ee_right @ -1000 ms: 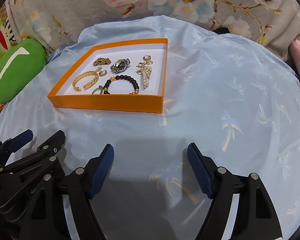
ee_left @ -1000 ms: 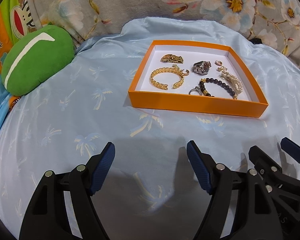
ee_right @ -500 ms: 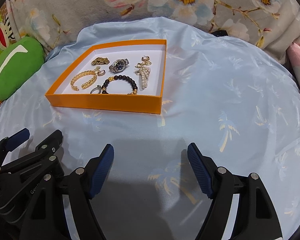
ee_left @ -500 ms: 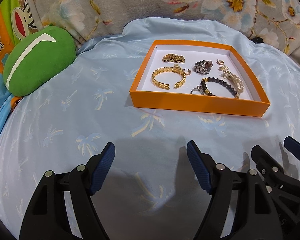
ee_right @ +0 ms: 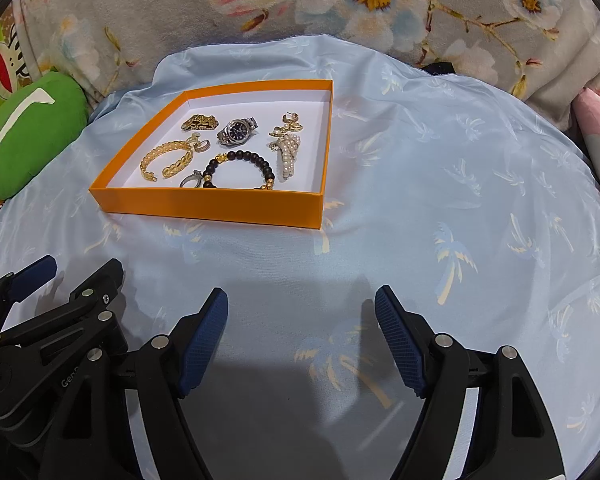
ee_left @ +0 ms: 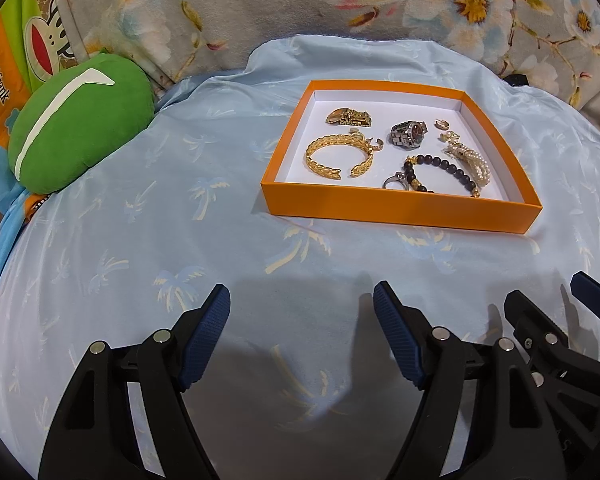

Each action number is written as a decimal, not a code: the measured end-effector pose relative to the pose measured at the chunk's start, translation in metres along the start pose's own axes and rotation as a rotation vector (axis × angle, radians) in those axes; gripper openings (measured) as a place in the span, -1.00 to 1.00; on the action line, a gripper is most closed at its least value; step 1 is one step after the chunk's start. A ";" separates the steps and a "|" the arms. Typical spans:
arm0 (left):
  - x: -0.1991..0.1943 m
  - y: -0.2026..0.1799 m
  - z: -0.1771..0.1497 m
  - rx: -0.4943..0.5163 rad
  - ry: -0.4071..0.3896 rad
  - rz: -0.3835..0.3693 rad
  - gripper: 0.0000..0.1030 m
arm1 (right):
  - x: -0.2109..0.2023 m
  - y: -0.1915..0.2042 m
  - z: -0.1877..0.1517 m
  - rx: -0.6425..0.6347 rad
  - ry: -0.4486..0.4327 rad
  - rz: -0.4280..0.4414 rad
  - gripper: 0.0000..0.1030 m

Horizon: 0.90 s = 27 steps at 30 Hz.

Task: Organize jewelry

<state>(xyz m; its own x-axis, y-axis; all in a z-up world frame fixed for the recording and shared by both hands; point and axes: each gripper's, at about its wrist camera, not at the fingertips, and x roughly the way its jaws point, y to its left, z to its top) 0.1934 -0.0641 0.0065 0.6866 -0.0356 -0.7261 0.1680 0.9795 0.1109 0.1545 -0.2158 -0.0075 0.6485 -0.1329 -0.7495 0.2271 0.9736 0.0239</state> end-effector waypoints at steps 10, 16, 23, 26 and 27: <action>-0.003 0.000 0.000 0.000 -0.008 0.015 0.39 | -0.002 0.001 0.000 -0.008 -0.011 -0.011 0.44; -0.003 0.000 0.001 0.002 -0.009 0.025 0.39 | -0.002 0.001 0.001 -0.013 -0.014 -0.015 0.44; -0.006 -0.001 0.001 0.006 -0.021 0.046 0.39 | -0.004 0.001 0.001 -0.017 -0.019 -0.021 0.45; -0.007 -0.002 0.001 0.006 -0.022 0.047 0.39 | -0.005 0.002 0.001 -0.018 -0.021 -0.026 0.44; -0.007 -0.002 0.001 0.006 -0.023 0.047 0.39 | -0.005 0.002 0.002 -0.019 -0.022 -0.028 0.44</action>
<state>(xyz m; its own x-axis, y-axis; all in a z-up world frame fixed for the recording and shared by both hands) 0.1891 -0.0656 0.0120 0.7097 0.0063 -0.7045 0.1392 0.9790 0.1490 0.1530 -0.2132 -0.0027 0.6579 -0.1641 -0.7350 0.2317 0.9727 -0.0098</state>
